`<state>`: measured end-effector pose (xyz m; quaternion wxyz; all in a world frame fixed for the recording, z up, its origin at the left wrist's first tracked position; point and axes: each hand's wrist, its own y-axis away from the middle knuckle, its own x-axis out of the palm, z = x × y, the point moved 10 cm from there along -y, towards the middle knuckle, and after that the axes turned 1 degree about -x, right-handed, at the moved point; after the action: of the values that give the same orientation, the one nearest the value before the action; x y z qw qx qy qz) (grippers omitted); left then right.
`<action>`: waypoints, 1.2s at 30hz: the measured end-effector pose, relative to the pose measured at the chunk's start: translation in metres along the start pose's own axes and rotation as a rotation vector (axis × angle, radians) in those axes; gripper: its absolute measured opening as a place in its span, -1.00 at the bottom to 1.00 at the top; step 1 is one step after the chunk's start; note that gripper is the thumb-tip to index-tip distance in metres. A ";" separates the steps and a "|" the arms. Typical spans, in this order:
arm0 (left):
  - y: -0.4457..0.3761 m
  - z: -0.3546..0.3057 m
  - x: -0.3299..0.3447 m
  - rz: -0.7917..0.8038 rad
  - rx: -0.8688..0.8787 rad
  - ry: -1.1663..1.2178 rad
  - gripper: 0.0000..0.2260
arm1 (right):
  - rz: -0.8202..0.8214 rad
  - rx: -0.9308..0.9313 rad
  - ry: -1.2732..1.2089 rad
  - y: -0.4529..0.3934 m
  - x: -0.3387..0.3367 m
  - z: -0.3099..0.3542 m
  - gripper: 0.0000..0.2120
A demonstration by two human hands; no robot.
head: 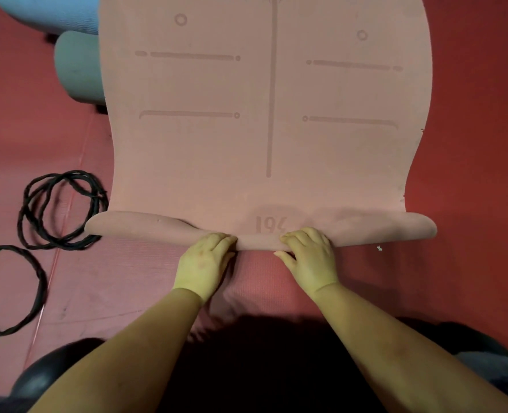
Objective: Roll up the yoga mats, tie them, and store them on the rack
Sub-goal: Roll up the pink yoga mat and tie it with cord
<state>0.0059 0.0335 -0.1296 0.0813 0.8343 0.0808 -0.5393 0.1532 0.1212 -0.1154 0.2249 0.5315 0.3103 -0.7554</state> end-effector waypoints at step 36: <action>-0.057 -0.001 -0.027 -0.134 0.065 -0.148 -0.80 | 0.025 -0.027 -0.019 -0.037 0.007 0.000 -0.71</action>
<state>-0.0166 0.0884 -0.1073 0.0238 0.7872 0.1130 -0.6058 0.1262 0.1476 -0.1136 0.2444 0.5251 0.3115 -0.7533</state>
